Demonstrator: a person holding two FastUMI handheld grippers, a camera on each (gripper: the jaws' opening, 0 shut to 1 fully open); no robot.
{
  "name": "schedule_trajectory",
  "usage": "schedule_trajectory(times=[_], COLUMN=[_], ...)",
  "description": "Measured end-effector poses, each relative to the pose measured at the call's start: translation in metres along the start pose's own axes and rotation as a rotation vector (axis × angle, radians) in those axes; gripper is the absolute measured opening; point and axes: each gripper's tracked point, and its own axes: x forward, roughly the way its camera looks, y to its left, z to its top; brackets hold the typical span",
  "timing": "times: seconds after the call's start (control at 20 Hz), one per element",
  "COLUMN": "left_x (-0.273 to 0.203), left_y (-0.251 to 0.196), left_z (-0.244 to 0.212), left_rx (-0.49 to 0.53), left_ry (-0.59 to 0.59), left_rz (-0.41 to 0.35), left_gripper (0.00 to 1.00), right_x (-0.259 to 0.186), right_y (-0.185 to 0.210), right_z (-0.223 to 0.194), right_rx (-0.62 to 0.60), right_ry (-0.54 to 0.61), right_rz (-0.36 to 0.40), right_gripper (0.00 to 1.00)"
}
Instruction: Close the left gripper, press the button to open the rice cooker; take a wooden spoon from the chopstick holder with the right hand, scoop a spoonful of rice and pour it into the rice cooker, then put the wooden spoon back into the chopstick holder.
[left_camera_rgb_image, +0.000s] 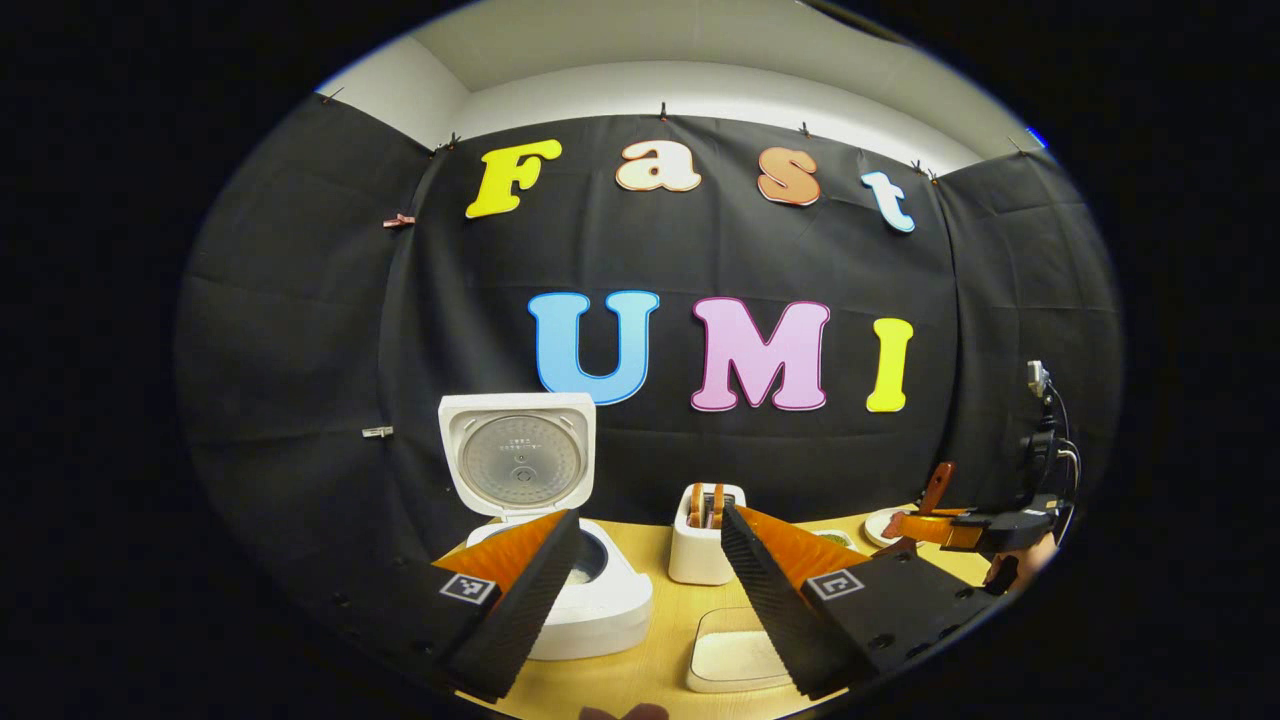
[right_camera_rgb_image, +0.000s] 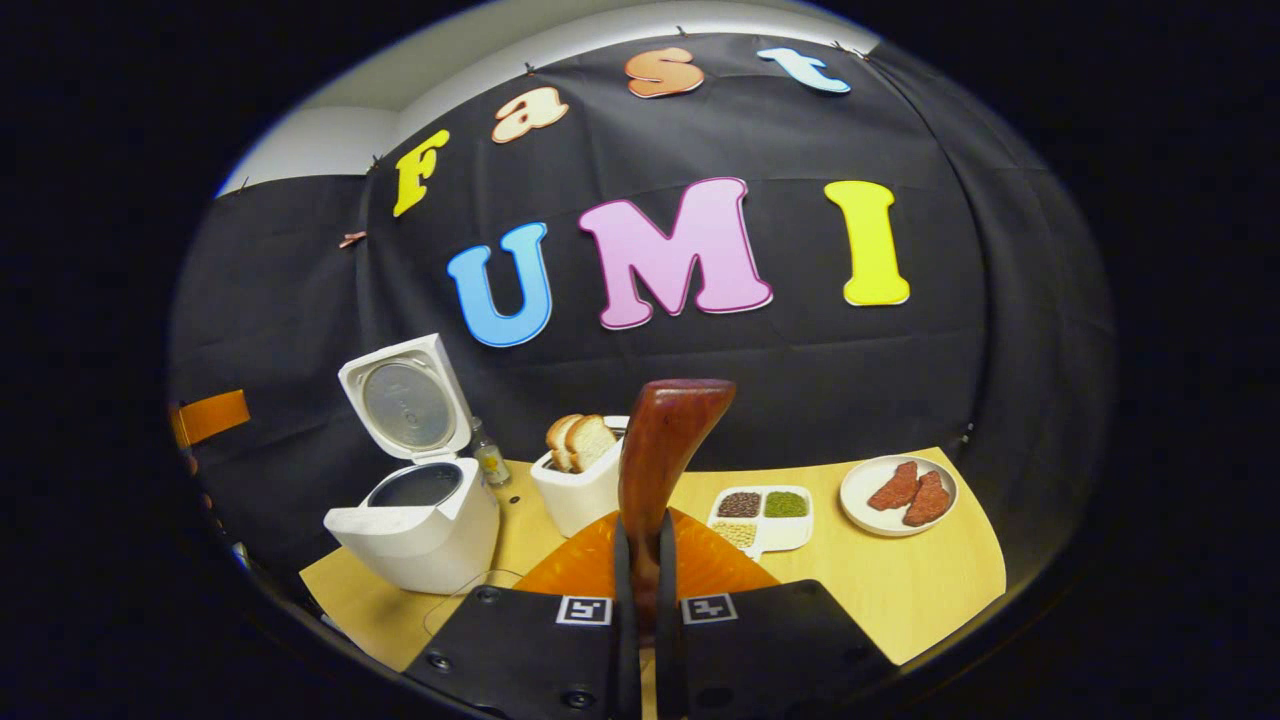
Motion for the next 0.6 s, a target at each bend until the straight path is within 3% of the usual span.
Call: schedule_trajectory(times=[0.3, 0.6], left_x=[-0.01, -0.025], left_y=[0.03, 0.057], left_z=[-0.001, -0.001], left_rx=[0.001, 0.016], left_ry=[0.011, 0.013], left_rz=[-0.009, -0.02], left_gripper=[0.97, 0.97], right_x=[0.02, 0.037], right_y=[0.055, 0.06], right_z=[-0.072, -0.119], right_rx=[-0.178, -0.426], right_ry=[0.126, 0.174], right_rz=[-0.012, -0.184], right_gripper=[0.1, 0.11])
